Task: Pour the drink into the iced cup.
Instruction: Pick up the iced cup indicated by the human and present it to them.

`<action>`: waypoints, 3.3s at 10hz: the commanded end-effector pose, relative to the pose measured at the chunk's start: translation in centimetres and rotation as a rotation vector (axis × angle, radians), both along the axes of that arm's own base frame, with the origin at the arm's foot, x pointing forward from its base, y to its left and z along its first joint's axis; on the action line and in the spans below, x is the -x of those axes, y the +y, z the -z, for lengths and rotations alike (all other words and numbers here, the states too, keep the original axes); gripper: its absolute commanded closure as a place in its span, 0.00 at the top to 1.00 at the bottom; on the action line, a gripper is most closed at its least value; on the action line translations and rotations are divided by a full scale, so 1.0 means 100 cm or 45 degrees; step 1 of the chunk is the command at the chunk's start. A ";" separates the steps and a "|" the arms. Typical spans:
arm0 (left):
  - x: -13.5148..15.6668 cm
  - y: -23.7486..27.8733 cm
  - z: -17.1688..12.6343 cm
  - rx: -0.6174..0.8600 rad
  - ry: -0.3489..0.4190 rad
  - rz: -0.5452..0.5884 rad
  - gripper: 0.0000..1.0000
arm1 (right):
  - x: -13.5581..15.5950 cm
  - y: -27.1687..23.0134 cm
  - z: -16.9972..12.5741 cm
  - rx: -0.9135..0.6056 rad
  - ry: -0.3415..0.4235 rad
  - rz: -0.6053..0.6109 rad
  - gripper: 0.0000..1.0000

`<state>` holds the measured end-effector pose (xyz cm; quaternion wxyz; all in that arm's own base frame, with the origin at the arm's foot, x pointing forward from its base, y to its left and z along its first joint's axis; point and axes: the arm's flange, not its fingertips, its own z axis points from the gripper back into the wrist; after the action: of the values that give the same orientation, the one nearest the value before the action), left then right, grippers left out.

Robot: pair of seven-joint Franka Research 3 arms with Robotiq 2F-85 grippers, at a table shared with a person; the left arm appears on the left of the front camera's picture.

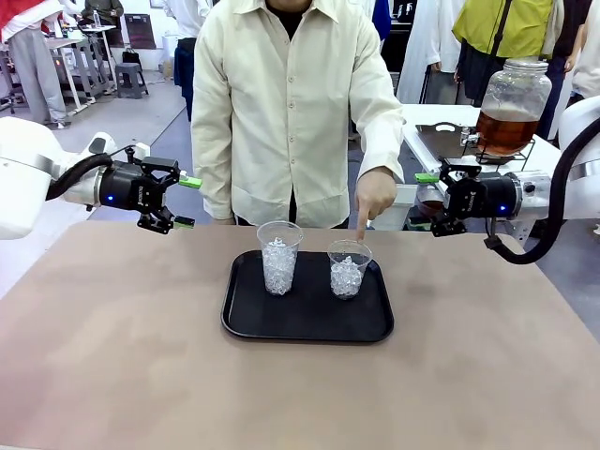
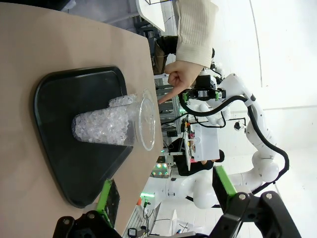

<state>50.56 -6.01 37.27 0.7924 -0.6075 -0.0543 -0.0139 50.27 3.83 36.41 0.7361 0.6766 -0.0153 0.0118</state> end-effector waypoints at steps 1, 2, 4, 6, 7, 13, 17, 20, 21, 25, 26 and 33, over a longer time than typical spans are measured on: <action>0.000 0.000 0.000 -0.008 -0.003 0.001 1.00 | 0.013 -0.005 0.011 0.016 -0.310 -0.042 1.00; 0.000 0.000 0.000 -0.008 -0.003 0.001 1.00 | 0.018 -0.007 0.016 0.013 -0.467 -0.058 1.00; 0.000 0.000 0.000 -0.008 -0.003 0.001 1.00 | 0.024 -0.009 0.026 0.036 -0.705 -0.132 1.00; 0.000 0.000 0.000 -0.008 -0.003 0.001 1.00 | 0.025 -0.009 0.028 0.051 -0.760 -0.183 1.00; 0.000 0.000 0.000 -0.008 -0.003 0.001 1.00 | 0.019 -0.005 0.024 0.049 -0.687 -0.145 1.00; 0.000 0.000 0.000 -0.008 -0.003 0.001 1.00 | 0.023 -0.005 0.031 0.047 -1.073 -0.107 1.00; 0.000 0.000 0.000 -0.008 -0.003 0.001 1.00 | 0.024 -0.006 0.066 0.081 -1.576 -0.054 1.00; 0.000 0.000 0.000 -0.008 -0.003 0.001 1.00 | 0.020 0.005 0.088 0.170 -1.756 -0.119 1.00; 0.000 0.000 0.000 -0.008 -0.003 0.001 1.00 | 0.019 0.005 0.090 0.156 -1.749 -0.147 1.00; 0.000 0.000 0.000 -0.008 -0.003 0.001 1.00 | 0.023 -0.002 0.090 0.146 -1.725 -0.138 1.00; 0.000 0.000 0.000 -0.008 -0.003 0.001 1.00 | 0.023 -0.002 0.090 0.146 -1.725 -0.138 1.00; 0.000 0.000 0.000 -0.008 -0.003 0.001 1.00 | 0.005 0.026 0.126 0.068 -1.846 -0.124 1.00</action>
<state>50.55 -6.00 37.22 0.7925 -0.6074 -0.0540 -0.0135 49.36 5.70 24.03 0.5700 0.4829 -0.4475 0.4917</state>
